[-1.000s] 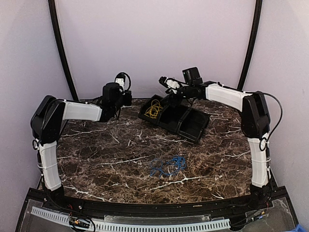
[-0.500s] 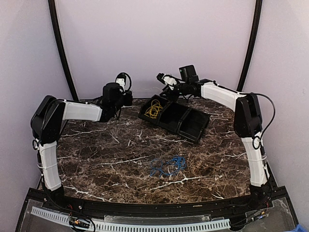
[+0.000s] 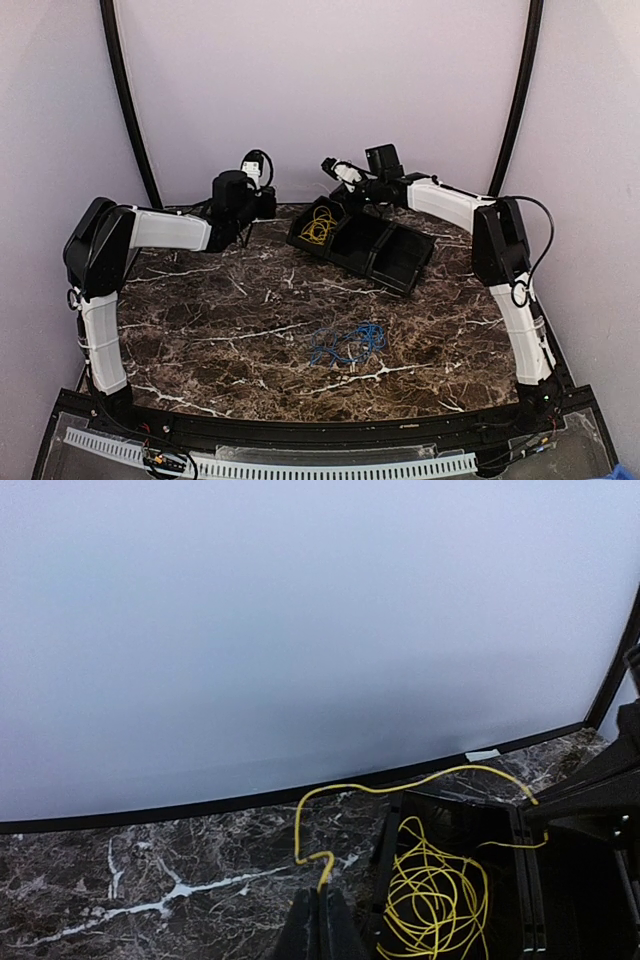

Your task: Untangle the cables

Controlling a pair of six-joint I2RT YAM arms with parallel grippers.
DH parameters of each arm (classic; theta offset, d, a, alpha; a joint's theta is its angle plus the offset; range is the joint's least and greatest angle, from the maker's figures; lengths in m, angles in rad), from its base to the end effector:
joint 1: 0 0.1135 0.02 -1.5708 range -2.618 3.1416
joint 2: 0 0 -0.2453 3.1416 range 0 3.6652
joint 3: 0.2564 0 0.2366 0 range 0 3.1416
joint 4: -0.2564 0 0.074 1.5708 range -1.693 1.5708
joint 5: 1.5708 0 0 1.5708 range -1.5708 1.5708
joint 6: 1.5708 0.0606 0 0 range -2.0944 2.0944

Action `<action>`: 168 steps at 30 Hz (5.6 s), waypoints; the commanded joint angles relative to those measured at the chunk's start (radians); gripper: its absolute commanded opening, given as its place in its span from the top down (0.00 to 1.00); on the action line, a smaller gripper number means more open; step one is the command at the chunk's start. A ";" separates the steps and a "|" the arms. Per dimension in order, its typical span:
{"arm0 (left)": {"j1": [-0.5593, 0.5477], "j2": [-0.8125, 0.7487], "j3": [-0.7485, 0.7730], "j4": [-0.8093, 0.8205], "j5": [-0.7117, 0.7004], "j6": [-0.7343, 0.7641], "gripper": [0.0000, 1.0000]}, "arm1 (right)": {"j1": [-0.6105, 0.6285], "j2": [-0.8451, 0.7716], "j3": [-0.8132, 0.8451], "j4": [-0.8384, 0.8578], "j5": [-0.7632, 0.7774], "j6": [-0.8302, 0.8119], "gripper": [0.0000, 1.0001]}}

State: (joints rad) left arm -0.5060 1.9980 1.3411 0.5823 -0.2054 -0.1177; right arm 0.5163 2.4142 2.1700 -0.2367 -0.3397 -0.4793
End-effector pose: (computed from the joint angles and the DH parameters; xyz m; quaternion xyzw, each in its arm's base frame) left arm 0.4193 -0.2182 0.2346 0.0722 0.7289 -0.1361 0.6671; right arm 0.4736 0.2921 0.2188 -0.4794 0.6987 0.1540 0.5082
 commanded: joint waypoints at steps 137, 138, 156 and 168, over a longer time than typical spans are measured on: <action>-0.112 -0.525 -0.573 0.008 0.075 -0.308 0.62 | 0.090 0.141 0.156 -0.038 0.150 -0.010 1.00; -0.112 -0.524 -0.572 0.008 0.074 -0.309 0.62 | 0.091 0.141 0.156 -0.033 0.149 -0.009 1.00; 0.001 -0.177 -0.290 -0.089 0.133 -0.384 0.57 | 0.092 -0.255 -0.202 -0.078 0.143 -0.037 0.28; 0.111 0.087 -0.095 -0.037 0.447 -0.698 0.66 | 0.052 -0.683 -0.743 -0.065 0.176 -0.047 0.25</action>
State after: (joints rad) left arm -0.3916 2.0346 1.1717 0.5220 0.1268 -0.7067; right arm 0.5991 1.7901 1.5562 -0.2966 -0.1810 -0.5232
